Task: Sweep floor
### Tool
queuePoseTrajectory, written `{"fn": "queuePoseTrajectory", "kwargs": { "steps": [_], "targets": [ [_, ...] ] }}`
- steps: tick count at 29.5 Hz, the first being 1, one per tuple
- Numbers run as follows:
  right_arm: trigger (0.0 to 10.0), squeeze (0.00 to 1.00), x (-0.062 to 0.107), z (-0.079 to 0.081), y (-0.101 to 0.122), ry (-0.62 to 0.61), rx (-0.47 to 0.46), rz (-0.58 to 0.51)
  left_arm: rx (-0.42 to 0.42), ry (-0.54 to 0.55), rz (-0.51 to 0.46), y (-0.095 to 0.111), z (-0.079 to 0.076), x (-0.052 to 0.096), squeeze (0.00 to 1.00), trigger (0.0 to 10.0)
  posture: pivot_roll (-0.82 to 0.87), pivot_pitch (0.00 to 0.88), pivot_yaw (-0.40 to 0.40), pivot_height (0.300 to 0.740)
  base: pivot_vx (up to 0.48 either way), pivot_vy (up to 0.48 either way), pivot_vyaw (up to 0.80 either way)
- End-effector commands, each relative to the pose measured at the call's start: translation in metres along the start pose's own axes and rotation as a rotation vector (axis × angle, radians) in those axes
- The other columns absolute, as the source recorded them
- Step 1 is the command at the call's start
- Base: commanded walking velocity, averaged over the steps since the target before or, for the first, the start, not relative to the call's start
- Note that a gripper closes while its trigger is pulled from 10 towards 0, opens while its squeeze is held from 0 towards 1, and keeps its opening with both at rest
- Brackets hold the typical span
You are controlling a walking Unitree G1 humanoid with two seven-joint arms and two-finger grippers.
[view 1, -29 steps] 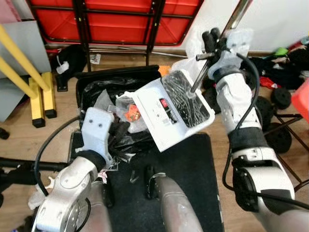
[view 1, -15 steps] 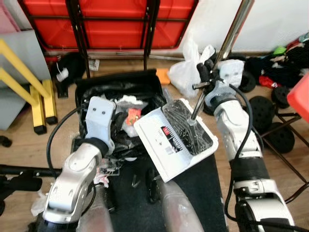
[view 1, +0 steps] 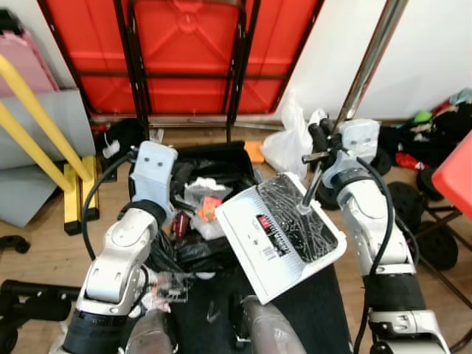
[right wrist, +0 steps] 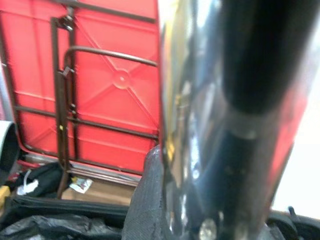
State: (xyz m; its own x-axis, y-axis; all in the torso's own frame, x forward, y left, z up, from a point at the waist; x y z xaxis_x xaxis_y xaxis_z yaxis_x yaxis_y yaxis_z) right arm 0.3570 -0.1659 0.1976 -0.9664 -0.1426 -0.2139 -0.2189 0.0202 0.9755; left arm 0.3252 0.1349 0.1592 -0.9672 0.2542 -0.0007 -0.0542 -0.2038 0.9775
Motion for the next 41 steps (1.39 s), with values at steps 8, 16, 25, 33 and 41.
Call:
{"fn": "queuePoseTrajectory", "kwargs": {
  "steps": [8,16,25,33,41],
  "targets": [
    [10.0,0.00,0.008,0.001,-0.002,0.001,0.007,0.009,0.014,0.036,0.019,-0.010,0.000,-0.002,0.00,10.0,-0.16,0.052,-0.152,0.740,0.000,0.000,0.00],
    [10.0,0.00,0.009,0.001,-0.005,-0.010,-0.014,0.029,0.012,0.032,0.047,-0.019,-0.005,0.000,0.00,10.0,-0.16,0.047,-0.150,0.740,0.000,0.000,0.00],
    [10.0,0.00,0.008,-0.001,-0.006,-0.018,-0.014,0.031,0.004,-0.002,0.043,-0.020,-0.011,0.001,0.00,10.0,-0.15,0.044,-0.152,0.740,0.213,0.000,0.00],
    [10.0,0.00,0.005,0.002,-0.004,-0.011,-0.010,0.031,0.014,0.016,0.034,-0.019,-0.009,-0.003,0.00,10.0,-0.15,0.040,-0.155,0.740,0.000,0.000,0.00],
    [10.0,0.00,0.004,0.003,-0.004,-0.007,-0.011,0.032,0.017,0.024,0.037,-0.019,-0.008,-0.004,0.00,10.0,-0.15,0.041,-0.155,0.740,0.000,0.000,0.00]
  ]
}}
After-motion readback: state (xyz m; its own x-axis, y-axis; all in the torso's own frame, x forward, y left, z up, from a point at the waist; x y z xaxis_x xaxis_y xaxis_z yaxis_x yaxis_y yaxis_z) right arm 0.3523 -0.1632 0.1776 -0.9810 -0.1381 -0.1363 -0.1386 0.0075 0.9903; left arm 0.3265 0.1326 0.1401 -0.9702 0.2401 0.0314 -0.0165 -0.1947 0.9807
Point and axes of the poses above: a point about 5 cm out from each wrist's last joint towards the gripper, its own x axis pointing back from the gripper into the wrist, its own y axis along the axis of the wrist's last joint, z = x × y, the point moved 4 cm from there along -x, pointing out of the wrist towards the gripper, and after that the axes turned 4 degrees about -x, right-handed, at the moved point
